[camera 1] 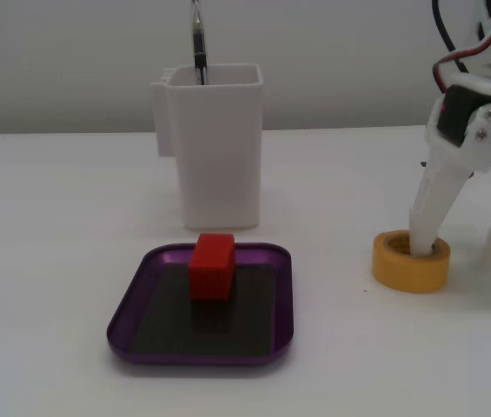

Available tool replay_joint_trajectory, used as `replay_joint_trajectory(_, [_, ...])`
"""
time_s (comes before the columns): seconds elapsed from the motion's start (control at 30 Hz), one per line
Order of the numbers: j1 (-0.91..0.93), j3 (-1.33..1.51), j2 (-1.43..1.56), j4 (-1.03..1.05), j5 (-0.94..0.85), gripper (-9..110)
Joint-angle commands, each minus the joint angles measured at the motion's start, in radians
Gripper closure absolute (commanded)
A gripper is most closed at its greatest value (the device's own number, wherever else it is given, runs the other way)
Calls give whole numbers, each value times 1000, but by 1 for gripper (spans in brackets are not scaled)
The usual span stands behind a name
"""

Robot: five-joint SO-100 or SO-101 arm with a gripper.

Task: Grab up the yellow tape and put it in the box.

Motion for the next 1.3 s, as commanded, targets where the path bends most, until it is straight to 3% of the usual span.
replay_joint_trajectory(0.0, [-5, 14, 2, -46, -8, 84])
replay_joint_trajectory(0.2, [3, 60, 0, -87, -9, 85])
replay_joint_trajectory(0.4, [-2, 58, 9, -61, -67, 103])
replay_joint_trajectory(0.5, [-11, 44, 21, -2, -72, 102])
replay_joint_trajectory(0.87, [-233, -477, 138, 212, -74, 102])
replay_joint_trajectory(1.0, [-295, -538, 130, 193, -74, 102])
replay_joint_trajectory(1.27, [-298, -548, -97, -57, -104, 102])
